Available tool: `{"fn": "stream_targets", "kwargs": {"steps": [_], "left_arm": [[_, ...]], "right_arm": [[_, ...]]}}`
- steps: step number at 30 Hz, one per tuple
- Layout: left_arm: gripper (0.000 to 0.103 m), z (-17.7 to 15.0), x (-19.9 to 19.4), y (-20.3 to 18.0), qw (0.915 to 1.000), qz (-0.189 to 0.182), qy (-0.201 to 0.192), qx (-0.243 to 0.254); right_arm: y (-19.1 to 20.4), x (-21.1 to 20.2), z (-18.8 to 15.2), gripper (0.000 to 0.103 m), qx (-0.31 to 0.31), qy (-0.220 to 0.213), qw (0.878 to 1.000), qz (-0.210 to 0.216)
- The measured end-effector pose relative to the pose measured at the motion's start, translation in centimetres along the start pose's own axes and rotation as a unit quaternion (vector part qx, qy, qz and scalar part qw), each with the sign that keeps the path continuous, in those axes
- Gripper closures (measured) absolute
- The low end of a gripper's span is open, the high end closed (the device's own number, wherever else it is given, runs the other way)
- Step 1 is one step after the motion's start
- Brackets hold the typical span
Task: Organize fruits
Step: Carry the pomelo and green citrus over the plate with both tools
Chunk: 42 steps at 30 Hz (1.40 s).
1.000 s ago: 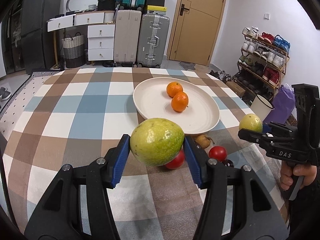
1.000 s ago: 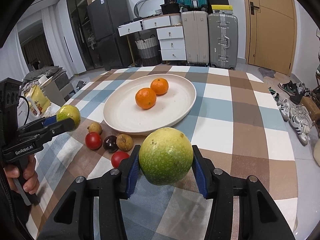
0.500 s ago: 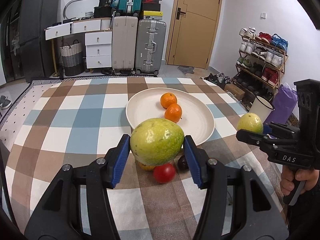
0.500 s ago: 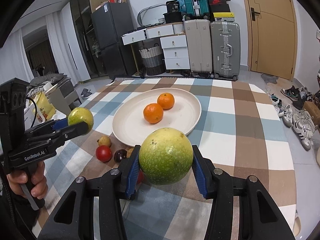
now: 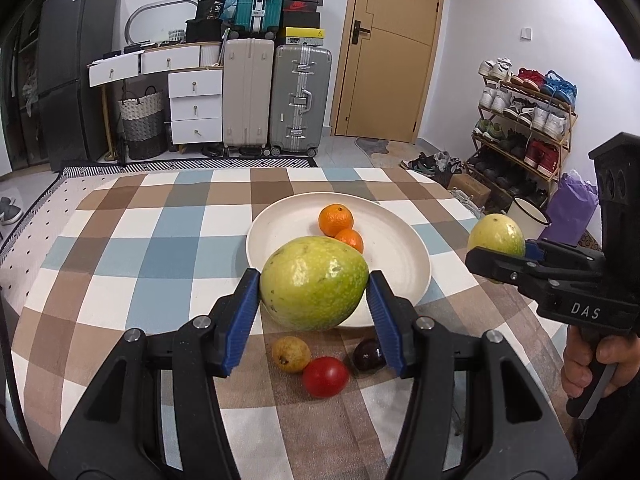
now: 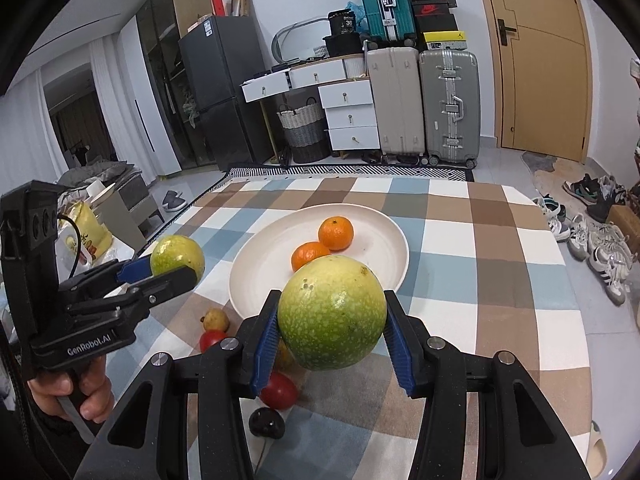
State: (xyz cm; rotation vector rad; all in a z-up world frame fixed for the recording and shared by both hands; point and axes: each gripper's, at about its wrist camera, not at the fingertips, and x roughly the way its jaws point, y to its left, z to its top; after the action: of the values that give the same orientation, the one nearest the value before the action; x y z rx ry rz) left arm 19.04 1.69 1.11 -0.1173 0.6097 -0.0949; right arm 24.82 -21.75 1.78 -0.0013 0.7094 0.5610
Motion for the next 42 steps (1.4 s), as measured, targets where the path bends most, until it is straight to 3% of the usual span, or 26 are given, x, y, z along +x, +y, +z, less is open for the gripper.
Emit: {"fn": "stream_targets", "kwargs": {"steps": [18, 42], "left_arm": [[0.051, 1.8, 3.4, -0.4, 0.9993, 0.036, -0.002, 0.014], [0.051, 1.3, 7.7, -0.9, 0.9986, 0.037, 0.02, 0.031]], "right_arm": [[0.0, 2.4, 2.2, 0.054, 0.015, 0.001, 1.0, 0.003], [-0.4, 7.0, 0.9, 0.054, 0.025, 0.028, 0.999, -0.005]]}}
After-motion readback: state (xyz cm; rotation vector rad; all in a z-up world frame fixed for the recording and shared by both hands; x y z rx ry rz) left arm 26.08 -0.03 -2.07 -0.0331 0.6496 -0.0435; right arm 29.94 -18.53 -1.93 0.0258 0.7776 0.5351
